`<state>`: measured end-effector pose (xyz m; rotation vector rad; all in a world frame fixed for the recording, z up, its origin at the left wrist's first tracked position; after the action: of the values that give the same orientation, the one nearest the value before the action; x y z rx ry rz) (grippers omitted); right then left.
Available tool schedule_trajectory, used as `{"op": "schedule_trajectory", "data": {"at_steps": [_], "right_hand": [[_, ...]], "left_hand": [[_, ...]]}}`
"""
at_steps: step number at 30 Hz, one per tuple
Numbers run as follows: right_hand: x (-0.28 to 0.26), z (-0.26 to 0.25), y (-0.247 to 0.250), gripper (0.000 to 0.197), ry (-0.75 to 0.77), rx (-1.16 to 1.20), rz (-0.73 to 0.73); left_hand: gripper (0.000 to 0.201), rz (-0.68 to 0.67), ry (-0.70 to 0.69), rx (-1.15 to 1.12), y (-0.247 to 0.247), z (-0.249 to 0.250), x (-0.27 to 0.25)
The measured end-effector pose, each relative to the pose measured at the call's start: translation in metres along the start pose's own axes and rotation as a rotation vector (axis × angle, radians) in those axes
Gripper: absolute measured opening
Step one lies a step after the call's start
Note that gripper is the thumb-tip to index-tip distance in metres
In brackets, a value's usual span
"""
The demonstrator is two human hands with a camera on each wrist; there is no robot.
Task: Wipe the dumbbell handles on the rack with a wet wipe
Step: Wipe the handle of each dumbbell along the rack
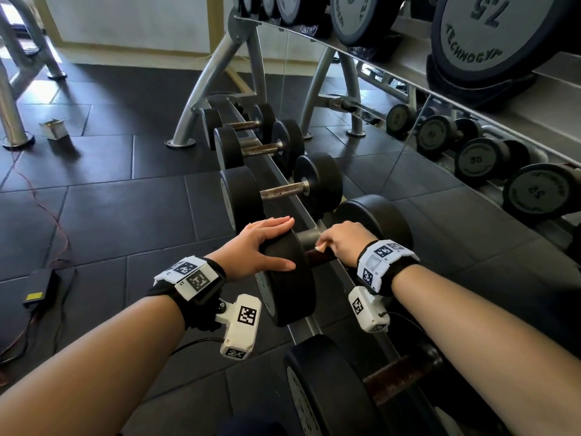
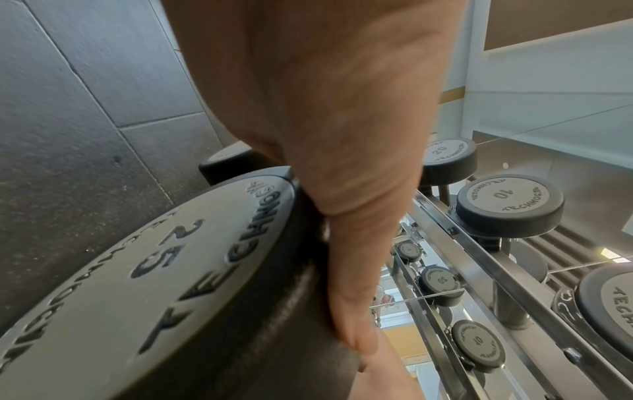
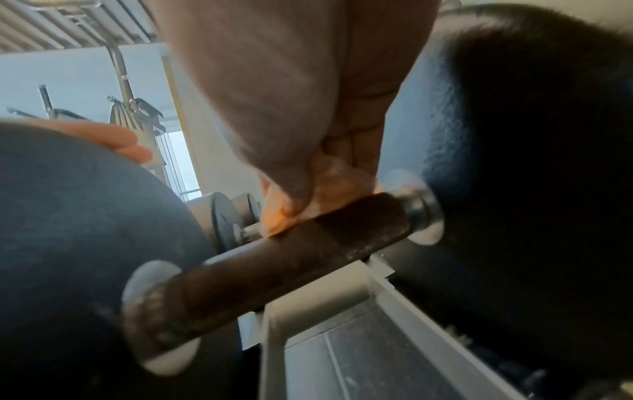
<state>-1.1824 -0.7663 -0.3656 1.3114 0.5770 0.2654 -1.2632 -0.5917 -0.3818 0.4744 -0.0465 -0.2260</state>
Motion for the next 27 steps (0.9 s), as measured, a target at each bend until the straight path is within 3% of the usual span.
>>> {"op": "schedule_trajectory", "data": {"at_steps": [4, 10, 17, 23, 27], "right_hand": [[-0.005, -0.012, -0.002, 0.033, 0.108, 0.126, 0.026], [-0.011, 0.012, 0.0, 0.03, -0.107, 0.033, -0.045], [-0.014, -0.006, -0.005, 0.031, 0.085, 0.221, 0.027], [-0.012, 0.009, -0.003, 0.032, -0.05, 0.105, 0.028], [-0.013, 0.004, -0.005, 0.031, -0.048, 0.161, 0.058]], "left_hand": [[0.086, -0.002, -0.006, -0.008, 0.0, -0.004, 0.003], [0.087, -0.014, -0.003, -0.028, 0.001, -0.004, 0.003], [0.086, -0.02, -0.014, -0.036, 0.001, -0.004, 0.004], [0.087, 0.008, -0.024, -0.002, 0.002, -0.007, 0.001], [0.085, 0.005, -0.033, -0.006, 0.005, -0.004, -0.001]]}}
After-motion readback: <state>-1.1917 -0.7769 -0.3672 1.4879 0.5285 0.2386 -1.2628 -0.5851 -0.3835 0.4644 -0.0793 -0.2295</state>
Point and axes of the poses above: each hand's wrist, its own x-axis towards the middle knuckle, its own y-axis out of the back of the hand, z = x × y, the point moved 6 cm from there along x, towards the middle knuckle, and after that the axes turned 11 degrees about -x, right-handed, at the moved point
